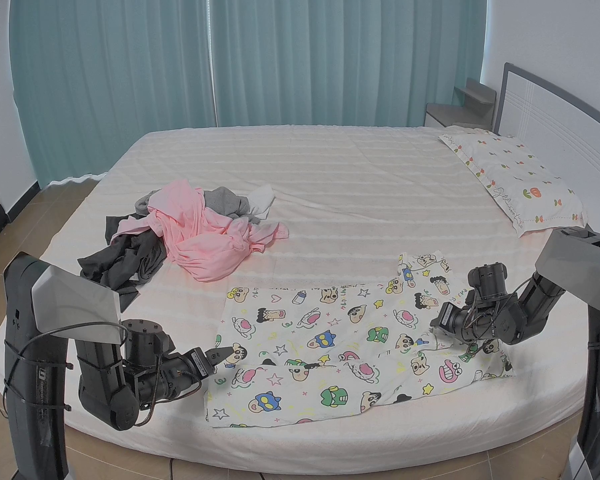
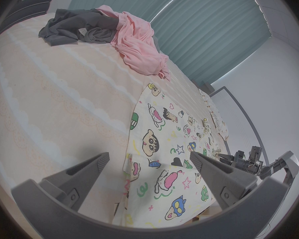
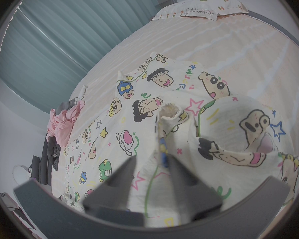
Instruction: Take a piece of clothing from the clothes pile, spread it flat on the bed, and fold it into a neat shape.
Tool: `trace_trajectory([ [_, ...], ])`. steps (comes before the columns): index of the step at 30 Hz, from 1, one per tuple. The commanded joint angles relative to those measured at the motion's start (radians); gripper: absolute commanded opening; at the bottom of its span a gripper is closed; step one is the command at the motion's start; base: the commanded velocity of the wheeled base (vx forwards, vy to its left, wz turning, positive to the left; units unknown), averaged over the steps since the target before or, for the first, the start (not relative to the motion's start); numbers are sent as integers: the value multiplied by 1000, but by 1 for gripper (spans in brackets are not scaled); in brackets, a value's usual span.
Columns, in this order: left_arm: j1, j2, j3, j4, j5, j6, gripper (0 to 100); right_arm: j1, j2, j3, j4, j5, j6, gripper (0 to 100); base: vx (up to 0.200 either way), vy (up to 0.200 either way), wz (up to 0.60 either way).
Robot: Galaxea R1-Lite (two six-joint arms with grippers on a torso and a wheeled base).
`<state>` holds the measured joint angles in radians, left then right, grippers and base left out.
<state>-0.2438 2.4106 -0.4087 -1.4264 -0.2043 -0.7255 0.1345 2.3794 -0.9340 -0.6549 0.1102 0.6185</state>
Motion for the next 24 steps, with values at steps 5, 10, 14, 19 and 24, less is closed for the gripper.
trace_trajectory([
  [5,0,1,-1,0,-1,0,100,-3,-55,46,-2,0,3,0,0,0,0],
  [10,0,1,1,0,0,0,100,-1,-101,86,-2,0,1,0,0,0,0],
  [14,0,1,-1,0,0,0,100,-1,-111,96,-3,0,3,0,0,0,0],
  [19,0,1,1,0,0,0,100,4,-169,150,-11,0,3,0,0,0,0],
  [24,0,1,-1,0,0,0,100,7,-267,222,-11,-1,3,0,0,0,0],
])
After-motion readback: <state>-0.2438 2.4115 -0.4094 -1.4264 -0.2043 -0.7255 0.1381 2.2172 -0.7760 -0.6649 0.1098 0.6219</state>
